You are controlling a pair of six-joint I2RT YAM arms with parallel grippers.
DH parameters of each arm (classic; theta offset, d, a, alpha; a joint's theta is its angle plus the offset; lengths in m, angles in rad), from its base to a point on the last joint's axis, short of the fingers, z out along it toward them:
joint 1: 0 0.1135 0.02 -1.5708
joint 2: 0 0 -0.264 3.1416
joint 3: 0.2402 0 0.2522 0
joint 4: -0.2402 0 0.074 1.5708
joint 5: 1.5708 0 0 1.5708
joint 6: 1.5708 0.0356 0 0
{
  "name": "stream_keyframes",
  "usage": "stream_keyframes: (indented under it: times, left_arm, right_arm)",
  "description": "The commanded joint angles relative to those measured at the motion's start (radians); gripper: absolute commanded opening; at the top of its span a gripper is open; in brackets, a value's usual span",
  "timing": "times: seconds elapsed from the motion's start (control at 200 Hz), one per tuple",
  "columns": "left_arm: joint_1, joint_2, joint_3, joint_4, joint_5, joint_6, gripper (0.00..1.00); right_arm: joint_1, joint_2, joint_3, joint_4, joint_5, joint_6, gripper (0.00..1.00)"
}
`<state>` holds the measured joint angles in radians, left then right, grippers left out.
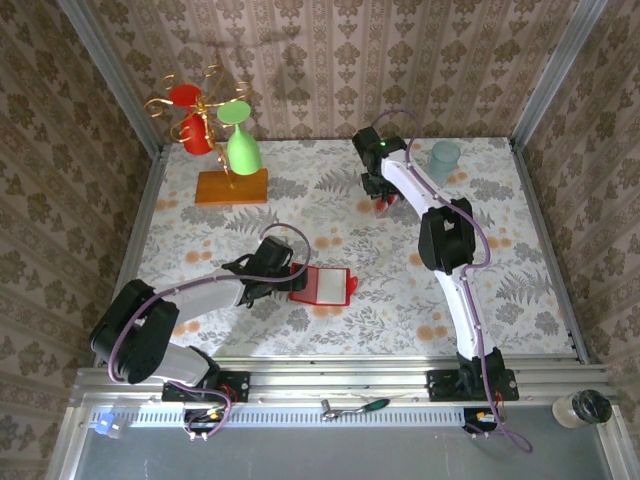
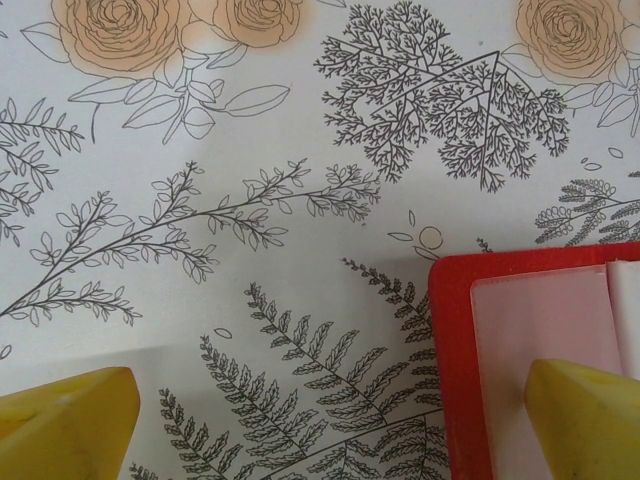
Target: Put the credit cards into the card holder
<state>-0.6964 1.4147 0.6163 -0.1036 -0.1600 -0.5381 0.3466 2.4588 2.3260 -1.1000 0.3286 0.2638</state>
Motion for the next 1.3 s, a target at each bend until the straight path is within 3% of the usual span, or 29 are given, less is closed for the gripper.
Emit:
stream_keyframes:
  times: [0.0,0.32,0.43,0.545,0.87,1.29]
  left_arm:
    - [0.007,0.007,-0.013,0.000,0.005,-0.005,1.00]
    - [0.008,-0.005,-0.027,0.002,0.000,-0.008,1.00]
    - [0.009,-0.005,-0.029,0.005,0.000,-0.009,1.00]
    - [0.008,-0.005,-0.032,0.010,0.002,-0.012,1.00]
    - [0.009,-0.007,-0.035,0.012,0.007,-0.014,1.00]
    - [0.007,-0.010,-0.039,0.019,0.007,-0.019,1.00]
  right_arm:
    - [-0.003,0.038,0.034,-0.035,-0.032,0.003,0.32]
    - [-0.003,0.047,0.034,-0.042,-0.067,0.012,0.30]
    - [-0.003,0.031,0.013,-0.034,-0.083,0.015,0.25]
    - [-0.002,-0.006,-0.043,-0.003,-0.104,0.020,0.16]
    - [-0.003,-0.109,-0.220,0.079,-0.155,0.022,0.06]
    - [0.000,-0.307,-0.556,0.236,-0.253,0.067,0.04]
